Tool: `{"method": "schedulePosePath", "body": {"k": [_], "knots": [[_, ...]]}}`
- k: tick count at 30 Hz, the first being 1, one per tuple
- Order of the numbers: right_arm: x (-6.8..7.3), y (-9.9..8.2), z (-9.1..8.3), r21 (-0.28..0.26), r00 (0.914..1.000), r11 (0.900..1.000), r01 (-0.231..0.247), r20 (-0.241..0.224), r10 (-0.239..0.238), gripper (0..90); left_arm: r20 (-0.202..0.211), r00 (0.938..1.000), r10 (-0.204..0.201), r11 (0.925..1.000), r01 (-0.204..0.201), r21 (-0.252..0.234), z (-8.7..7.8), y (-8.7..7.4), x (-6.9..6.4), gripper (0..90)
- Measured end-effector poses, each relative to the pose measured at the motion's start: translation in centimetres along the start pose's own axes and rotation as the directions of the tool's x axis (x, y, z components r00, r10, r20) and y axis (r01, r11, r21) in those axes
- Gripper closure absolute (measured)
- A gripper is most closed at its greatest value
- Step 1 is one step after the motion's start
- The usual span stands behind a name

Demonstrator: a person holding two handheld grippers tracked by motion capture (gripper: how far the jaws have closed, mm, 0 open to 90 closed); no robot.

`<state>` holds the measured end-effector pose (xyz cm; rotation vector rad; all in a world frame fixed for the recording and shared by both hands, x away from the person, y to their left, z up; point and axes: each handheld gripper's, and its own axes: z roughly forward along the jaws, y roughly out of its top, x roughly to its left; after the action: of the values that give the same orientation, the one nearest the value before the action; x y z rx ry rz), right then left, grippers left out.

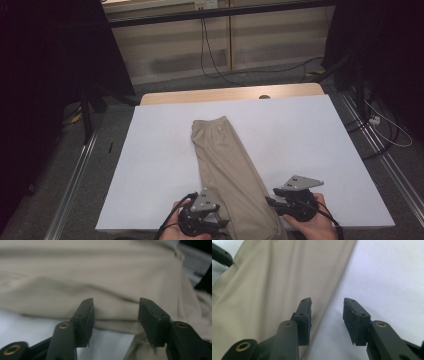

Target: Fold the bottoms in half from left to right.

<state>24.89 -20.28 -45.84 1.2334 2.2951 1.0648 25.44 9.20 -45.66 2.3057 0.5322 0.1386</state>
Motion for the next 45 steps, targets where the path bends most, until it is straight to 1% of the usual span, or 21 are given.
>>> {"method": "schedulePosePath", "body": {"k": [2,3,4,5,6,7,8,9,10,11,12,16,20,24,33,37,38,39,40,43,45], "knots": [[0.1,-0.2,0.2,0.019,0.9999,0.9998,-0.004,-0.016,0.004,57.7,-0.025,0.9996,0.011,0.9999,-0.011,-0.008,0.4,-0.1,-0.3,42.7],[0.6,-0.2,0.5,0.028,0.9996,0.9992,0.030,-0.003,-0.030,54.5,-0.029,0.9994,0.021,0.9998,-0.021,-0.002,0.5,-0.1,-0.4,43.3],[0.6,-0.2,0.5,0.028,0.9996,0.9992,0.030,-0.003,-0.030,54.5,-0.031,0.9991,0.027,0.9996,-0.027,-0.008,0.5,-0.1,-0.6,43.3],[0.8,-0.2,0.5,0.031,0.9990,0.9985,0.044,0.005,-0.044,55.4,-0.019,0.9994,0.027,0.9996,-0.027,-0.012,0.5,-0.1,-0.7,47.0],[1.0,-0.2,0.6,0.028,0.9985,0.9982,0.052,0.011,-0.053,57.8,0.008,0.9990,0.045,0.9990,-0.045,0.003,0.2,-0.2,-0.7,58.3],[1.2,-0.3,0.5,0.029,0.9985,0.9981,0.054,-0.005,-0.054,67.8,0.037,0.9990,0.026,0.9997,-0.026,0.004,0.2,-0.2,-1.0,81.5],[1.2,-0.3,0.5,0.029,0.9985,0.9981,0.054,-0.005,-0.054,67.8,0.037,0.9990,0.026,0.9997,-0.026,0.004,0.2,-0.2,-1.0,85.4],[1.3,-0.3,0.5,0.031,0.9988,0.9985,0.046,-0.014,-0.046,73.9,0.037,0.9986,0.039,0.9989,-0.040,0.022,0.0,-0.2,-0.9,87.4],[1.3,-0.3,0.5,0.031,0.9988,0.9985,0.046,-0.014,-0.046,73.9,0.040,0.9988,0.028,0.9994,-0.029,0.017,0.0,-0.3,-0.8,87.4],[1.2,-0.3,0.4,0.038,0.9991,0.9985,0.040,-0.016,-0.039,78.8,0.049,0.9988,0.005,0.9998,-0.006,0.017,-0.1,-0.4,-0.7,88.0],[1.3,-0.3,0.3,0.045,0.9995,0.9990,0.008,-0.030,-0.007,89.3,0.056,0.9984,0.009,0.9995,-0.011,0.031,-0.3,-0.4,-0.5,88.6],[1.5,-0.3,0.1,0.054,0.9997,0.9986,0.001,-0.023,0.000,89.8,0.075,0.9969,-0.022,0.9984,0.018,0.053,-1.1,-0.7,-0.1,89.0],[1.8,-0.7,-0.3,0.061,0.9975,0.9975,-0.035,-0.059,0.038,90.0,0.084,0.9955,-0.044,0.9973,0.039,0.063,-2.1,-1.7,-0.2,89.0],[2.6,-1.2,-1.1,0.076,0.9972,0.9968,-0.026,-0.068,0.031,90.0,0.098,0.9929,-0.068,0.9960,0.062,0.065,-2.7,-2.2,-0.2,89.0],[4.3,-3.0,-2.8,0.092,0.9907,0.9953,-0.033,-0.128,0.044,90.0,0.141,0.9884,-0.056,0.9946,0.043,0.095,-2.8,-2.6,-0.8,88.8],[4.9,-3.4,-3.3,0.080,0.9903,0.9965,-0.025,-0.134,0.036,89.9,0.149,0.9863,-0.072,0.9960,0.063,0.063,-3.3,-3.0,-0.7,87.3],[4.8,-3.3,-3.2,0.061,0.9910,0.9980,-0.018,-0.131,0.026,88.9,0.151,0.9852,-0.082,0.9960,0.075,0.050,-3.3,-2.9,-0.7,86.1],[4.5,-2.9,-3.0,0.035,0.9915,0.9991,-0.023,-0.127,0.027,75.6,0.144,0.9862,-0.082,0.9963,0.077,0.038,-3.4,-2.9,-0.5,80.0],[4.5,-2.9,-3.0,0.035,0.9915,0.9991,-0.023,-0.127,0.027,75.6,0.132,0.9877,-0.084,0.9963,0.081,0.029,-3.4,-2.8,-0.4,80.0],[3.7,-2.4,-2.7,0.009,0.9911,0.9990,-0.044,-0.125,0.044,68.0,0.085,0.9923,-0.091,0.9958,0.091,-0.005,-3.6,-2.7,0.2,64.1],[3.2,-1.9,-2.4,-0.019,0.9907,0.9987,-0.046,-0.129,0.044,61.7,0.068,0.9938,-0.088,0.9955,0.090,-0.028,-3.7,-2.6,0.6,59.0]]}}
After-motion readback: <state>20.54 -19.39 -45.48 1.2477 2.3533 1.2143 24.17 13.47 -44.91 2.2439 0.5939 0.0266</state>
